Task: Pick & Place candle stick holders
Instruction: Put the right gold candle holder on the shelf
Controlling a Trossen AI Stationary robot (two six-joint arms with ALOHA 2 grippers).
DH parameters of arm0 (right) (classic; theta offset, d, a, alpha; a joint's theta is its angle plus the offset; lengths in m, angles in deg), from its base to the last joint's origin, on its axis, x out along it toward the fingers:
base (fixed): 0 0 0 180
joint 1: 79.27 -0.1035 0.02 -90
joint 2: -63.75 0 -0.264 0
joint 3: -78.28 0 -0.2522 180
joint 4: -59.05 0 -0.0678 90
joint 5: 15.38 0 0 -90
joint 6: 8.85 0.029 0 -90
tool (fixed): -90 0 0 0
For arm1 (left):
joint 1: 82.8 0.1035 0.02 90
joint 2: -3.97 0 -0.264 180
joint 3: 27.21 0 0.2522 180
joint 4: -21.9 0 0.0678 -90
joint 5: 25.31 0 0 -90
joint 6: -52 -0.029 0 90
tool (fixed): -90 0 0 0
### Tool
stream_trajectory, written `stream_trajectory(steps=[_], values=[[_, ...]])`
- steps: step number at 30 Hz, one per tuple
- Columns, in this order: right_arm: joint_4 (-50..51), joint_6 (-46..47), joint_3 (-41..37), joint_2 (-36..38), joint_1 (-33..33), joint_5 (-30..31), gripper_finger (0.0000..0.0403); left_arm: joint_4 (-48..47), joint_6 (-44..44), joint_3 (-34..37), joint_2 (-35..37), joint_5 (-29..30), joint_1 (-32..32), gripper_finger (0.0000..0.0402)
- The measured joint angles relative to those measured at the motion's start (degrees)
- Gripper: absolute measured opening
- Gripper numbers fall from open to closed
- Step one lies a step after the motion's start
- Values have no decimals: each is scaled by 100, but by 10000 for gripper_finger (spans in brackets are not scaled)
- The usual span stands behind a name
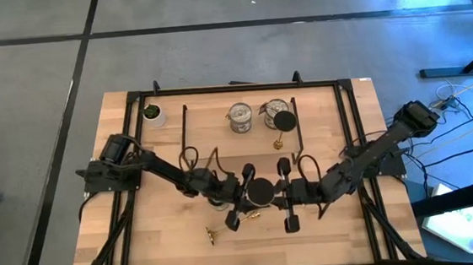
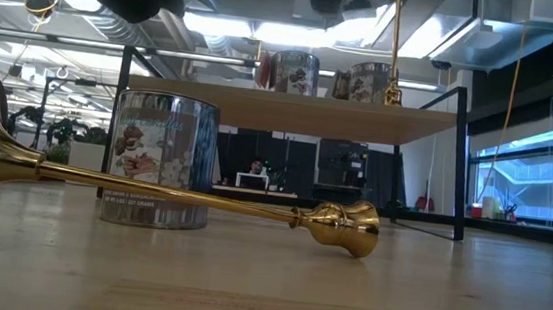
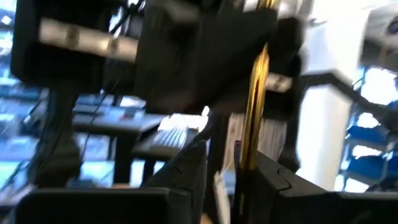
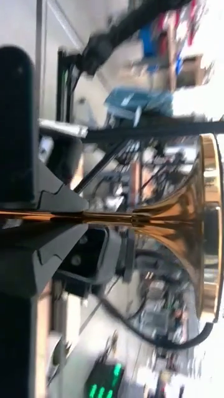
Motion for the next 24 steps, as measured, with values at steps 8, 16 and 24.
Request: stream_trajectory(steps=[8,16,24], values=[[2041,736,729,0,-125,794,14,-2099,-454,-18,689,814,-55,113],[2293,958,809,0,-124,855,14,-2844,-876,-18,1225,1288,-392,115],[2300,892,809,0,-193,1250,14,-3041,-874,-18,1228,1558,-413,115]])
